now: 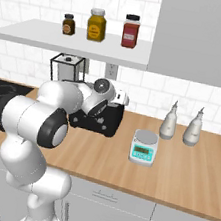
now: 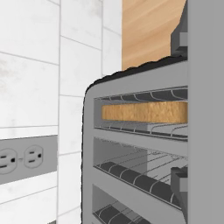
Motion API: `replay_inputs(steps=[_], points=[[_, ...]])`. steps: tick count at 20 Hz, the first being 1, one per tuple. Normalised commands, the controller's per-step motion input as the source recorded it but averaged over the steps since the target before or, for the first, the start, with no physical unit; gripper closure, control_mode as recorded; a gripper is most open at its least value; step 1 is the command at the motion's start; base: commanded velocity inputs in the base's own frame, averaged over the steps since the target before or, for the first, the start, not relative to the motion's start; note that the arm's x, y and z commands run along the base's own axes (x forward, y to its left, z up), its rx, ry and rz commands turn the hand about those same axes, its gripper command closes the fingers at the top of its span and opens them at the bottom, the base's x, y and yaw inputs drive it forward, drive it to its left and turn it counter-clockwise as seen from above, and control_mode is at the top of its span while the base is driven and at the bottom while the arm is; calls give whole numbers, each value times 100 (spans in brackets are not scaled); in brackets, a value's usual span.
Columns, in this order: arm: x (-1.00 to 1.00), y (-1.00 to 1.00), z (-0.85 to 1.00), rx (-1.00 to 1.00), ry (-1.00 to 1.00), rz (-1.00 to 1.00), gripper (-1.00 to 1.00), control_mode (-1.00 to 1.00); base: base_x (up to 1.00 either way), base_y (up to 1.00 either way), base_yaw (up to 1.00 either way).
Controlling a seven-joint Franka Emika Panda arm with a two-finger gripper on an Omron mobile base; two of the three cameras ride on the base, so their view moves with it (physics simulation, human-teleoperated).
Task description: Start the toaster. Once the lever pops up, take the bread to the plate on the dining counter.
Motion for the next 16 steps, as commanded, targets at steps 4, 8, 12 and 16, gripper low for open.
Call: replay_inputs(steps=[4,8,12,16], points=[[0,0,0,0,0,0,-100,-100,0,0,0],[0,0,0,0,0,0,-100,-100,0,0,0],[0,0,0,0,0,0,-100,-100,0,0,0],[0,0,0,0,0,0,-100,-100,0,0,0]])
